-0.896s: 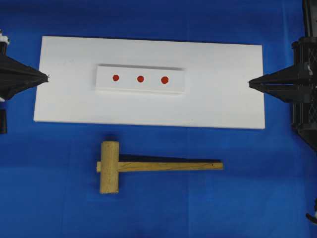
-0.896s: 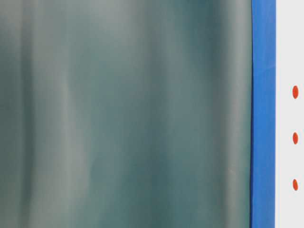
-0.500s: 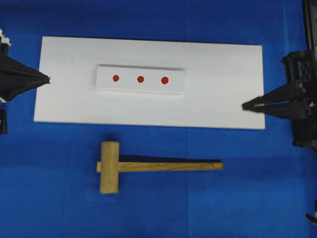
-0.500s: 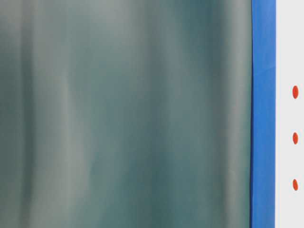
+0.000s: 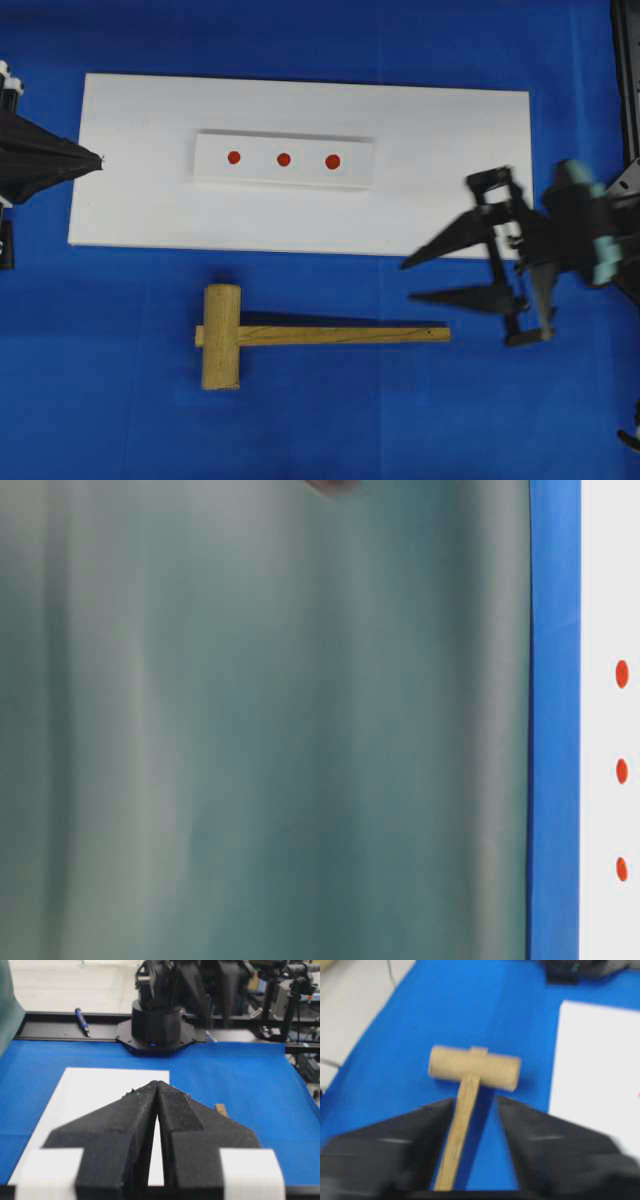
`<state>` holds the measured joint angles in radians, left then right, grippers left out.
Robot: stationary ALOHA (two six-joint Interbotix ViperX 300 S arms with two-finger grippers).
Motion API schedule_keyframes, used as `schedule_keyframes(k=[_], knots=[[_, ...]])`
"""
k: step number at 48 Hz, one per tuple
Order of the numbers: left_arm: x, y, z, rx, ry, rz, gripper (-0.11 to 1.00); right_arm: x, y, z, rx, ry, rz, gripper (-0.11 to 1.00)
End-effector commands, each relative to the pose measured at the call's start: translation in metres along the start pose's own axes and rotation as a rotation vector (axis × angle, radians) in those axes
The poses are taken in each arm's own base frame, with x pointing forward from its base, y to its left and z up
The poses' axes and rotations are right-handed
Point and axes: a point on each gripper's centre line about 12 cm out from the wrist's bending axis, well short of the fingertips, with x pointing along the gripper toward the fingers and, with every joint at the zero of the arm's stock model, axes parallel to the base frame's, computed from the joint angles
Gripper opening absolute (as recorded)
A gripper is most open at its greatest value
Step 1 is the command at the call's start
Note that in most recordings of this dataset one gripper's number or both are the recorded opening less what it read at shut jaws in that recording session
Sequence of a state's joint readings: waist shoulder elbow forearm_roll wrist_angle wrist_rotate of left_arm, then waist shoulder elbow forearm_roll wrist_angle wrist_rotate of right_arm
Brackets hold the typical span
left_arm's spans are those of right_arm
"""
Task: Hit the mark with a hammer.
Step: 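Move the right gripper down to the wooden mallet's handle, then close the right gripper around the mallet handle near its middle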
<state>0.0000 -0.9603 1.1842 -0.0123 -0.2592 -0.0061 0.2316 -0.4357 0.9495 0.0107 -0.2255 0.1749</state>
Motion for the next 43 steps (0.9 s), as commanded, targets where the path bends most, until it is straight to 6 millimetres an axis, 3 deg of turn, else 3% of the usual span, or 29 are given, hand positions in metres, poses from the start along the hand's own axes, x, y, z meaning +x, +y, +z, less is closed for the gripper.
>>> schedule_keyframes(k=[1,5,8,31,43], knots=[[0.002,-0.001,0.004,-0.005,-0.011,-0.002,0.0,0.018,0.004,0.004,0.007,0.008,0.007,0.55],[0.002,-0.001,0.004,-0.005,-0.012,-0.002,0.0,0.036,0.001,-0.007,0.039,0.056,-0.012,0.79],[0.002,-0.001,0.005,-0.005,-0.014,-0.002,0.0,0.049,-0.001,-0.015,0.062,0.082,-0.025,0.87],[0.001,0.002,0.0,-0.004,-0.002,0.012,0.0,0.138,0.002,-0.078,0.159,0.161,-0.071,0.83],[0.001,0.003,-0.002,-0.004,0.006,0.013,0.0,0.158,0.001,-0.107,0.182,0.224,-0.099,0.83]])
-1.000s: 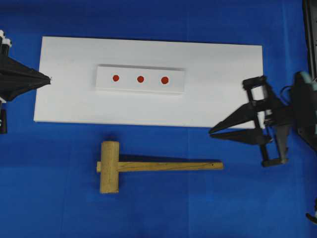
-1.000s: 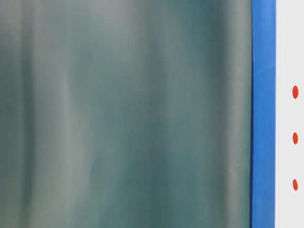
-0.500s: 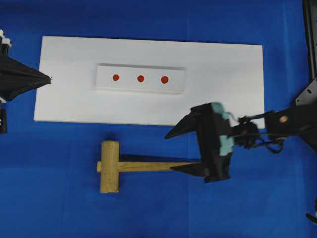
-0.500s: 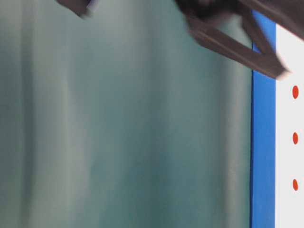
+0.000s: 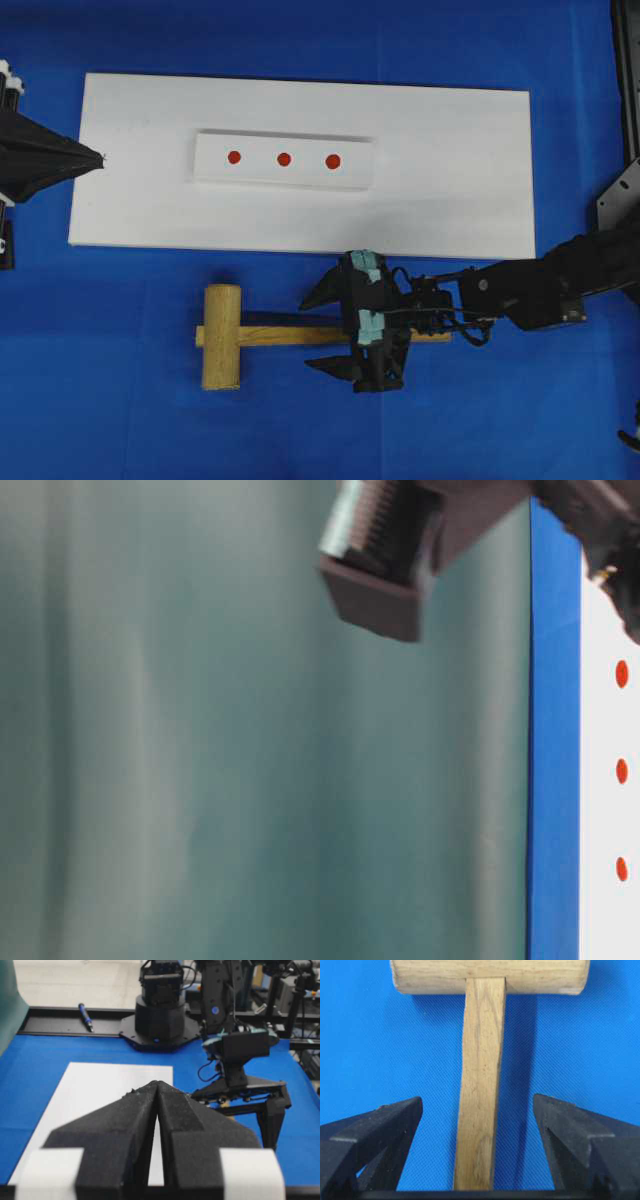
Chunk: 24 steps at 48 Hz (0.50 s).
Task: Hit the mark with a hammer.
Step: 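Close the right gripper around the mallet handle near its middle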
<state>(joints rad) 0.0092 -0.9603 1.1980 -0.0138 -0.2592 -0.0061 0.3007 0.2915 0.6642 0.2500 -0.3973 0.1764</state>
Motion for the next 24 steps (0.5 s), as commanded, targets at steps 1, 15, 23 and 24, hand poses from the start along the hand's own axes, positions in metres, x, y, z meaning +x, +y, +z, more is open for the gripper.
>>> schedule_keyframes(k=[1,15,23,24], knots=[[0.0022,0.0009,0.0033,-0.003,-0.008,0.005,0.0,0.0038,0.0058,0.0076,0.004,-0.028,0.012,0.83],[0.0017,0.0018,0.0022,-0.003,-0.005,0.01,0.0,0.0081,0.0025,0.002,0.01,-0.013,-0.001,0.78],[0.0017,0.0022,0.0023,-0.003,-0.006,0.011,0.0,0.008,0.0011,0.0019,-0.001,-0.013,-0.003,0.35],[0.0017,0.0025,0.0024,-0.003,-0.006,0.013,0.0,0.008,0.0011,0.0019,-0.001,-0.013,-0.003,0.29]])
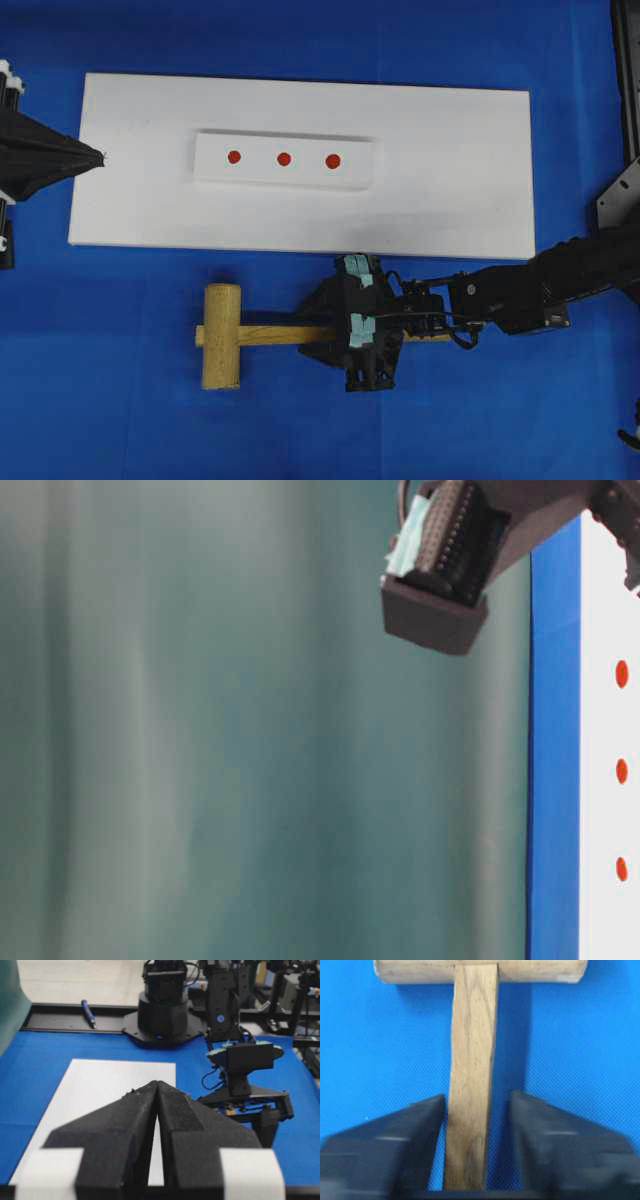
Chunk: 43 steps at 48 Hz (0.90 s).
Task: Hit the mark with a hammer.
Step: 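Close the right gripper around the mallet handle near its middle, then lift the mallet with the right gripper and swing it over the board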
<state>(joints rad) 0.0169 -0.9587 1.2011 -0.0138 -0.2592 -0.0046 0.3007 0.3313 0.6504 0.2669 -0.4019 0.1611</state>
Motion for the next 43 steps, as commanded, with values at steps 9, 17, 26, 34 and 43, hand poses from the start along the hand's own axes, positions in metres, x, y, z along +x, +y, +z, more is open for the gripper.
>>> schedule_keyframes(k=[9,17,26,34,43], knots=[[0.001,0.001,0.003,-0.006,-0.009,0.005,0.0,-0.001,0.005,0.013,-0.001,-0.049,0.016,0.09],[0.001,0.001,0.002,-0.018,-0.003,0.005,0.0,-0.005,0.008,0.021,0.007,-0.08,0.024,0.09],[0.0,0.001,-0.002,-0.023,0.011,0.005,0.0,-0.022,0.015,0.041,0.014,-0.133,0.048,0.09],[0.0,0.001,-0.001,-0.021,0.009,0.005,0.0,-0.044,0.022,0.063,0.021,-0.177,0.073,0.09],[0.0,0.001,-0.001,-0.024,0.006,0.005,0.0,-0.072,0.029,0.083,0.024,-0.2,0.101,0.09]])
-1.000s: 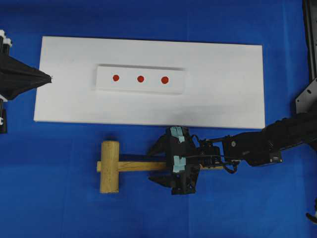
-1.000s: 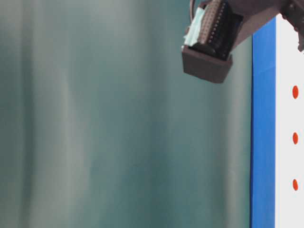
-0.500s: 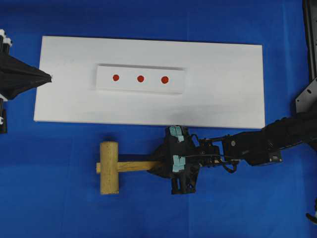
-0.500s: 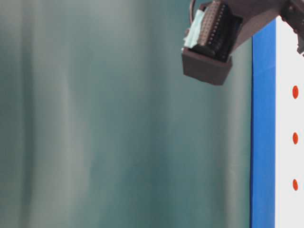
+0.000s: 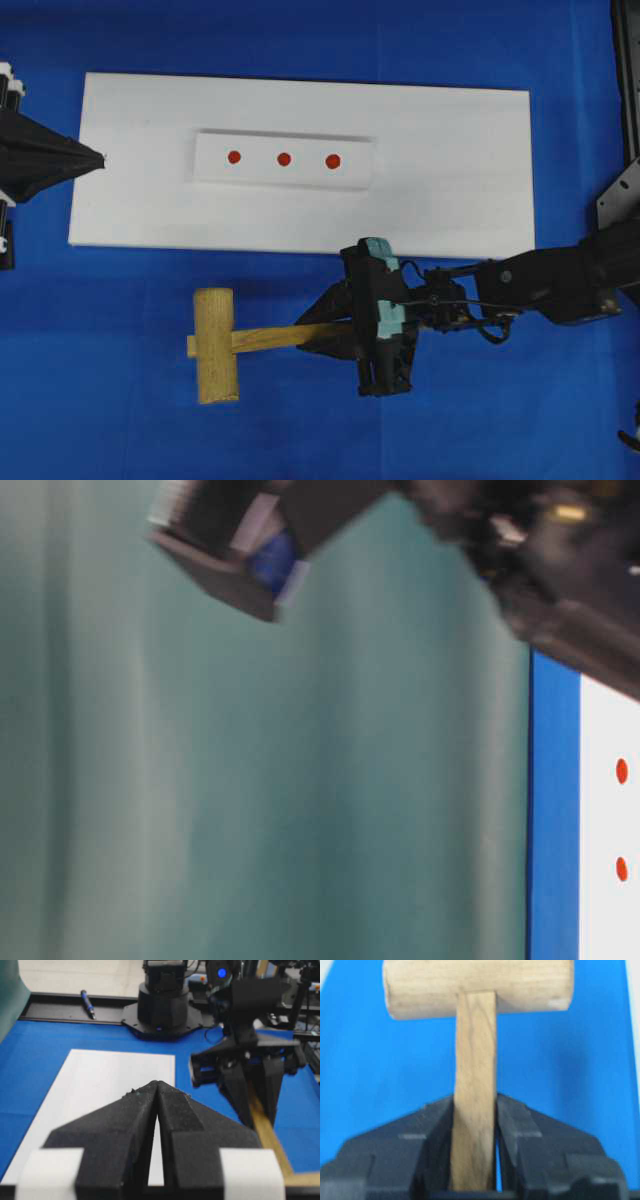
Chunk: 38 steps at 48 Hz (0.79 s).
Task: Hit the mark with a hammer.
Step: 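Lift the mallet with the right gripper and swing it over the board, then raise the mallet and bring its head toward the left gripper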
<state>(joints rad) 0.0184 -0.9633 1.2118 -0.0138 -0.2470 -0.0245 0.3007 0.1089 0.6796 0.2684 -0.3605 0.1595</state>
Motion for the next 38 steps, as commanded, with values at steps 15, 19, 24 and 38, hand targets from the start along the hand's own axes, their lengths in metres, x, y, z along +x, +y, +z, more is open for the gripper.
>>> schedule_keyframes(k=[15,19,24,38], knots=[[0.001,0.0,0.005,-0.038,-0.016,0.003,0.0,-0.04,0.018,0.051,-0.01,-0.089,0.056,0.09],[0.001,0.0,0.005,-0.038,-0.014,0.003,0.0,-0.04,0.015,0.052,-0.024,-0.092,0.048,0.09],[0.001,0.0,0.005,-0.038,-0.014,0.003,0.0,-0.039,-0.001,0.058,-0.033,-0.102,0.008,0.09],[0.002,0.001,0.004,-0.044,-0.014,0.003,0.0,-0.048,-0.071,0.082,-0.096,-0.149,-0.165,0.09]])
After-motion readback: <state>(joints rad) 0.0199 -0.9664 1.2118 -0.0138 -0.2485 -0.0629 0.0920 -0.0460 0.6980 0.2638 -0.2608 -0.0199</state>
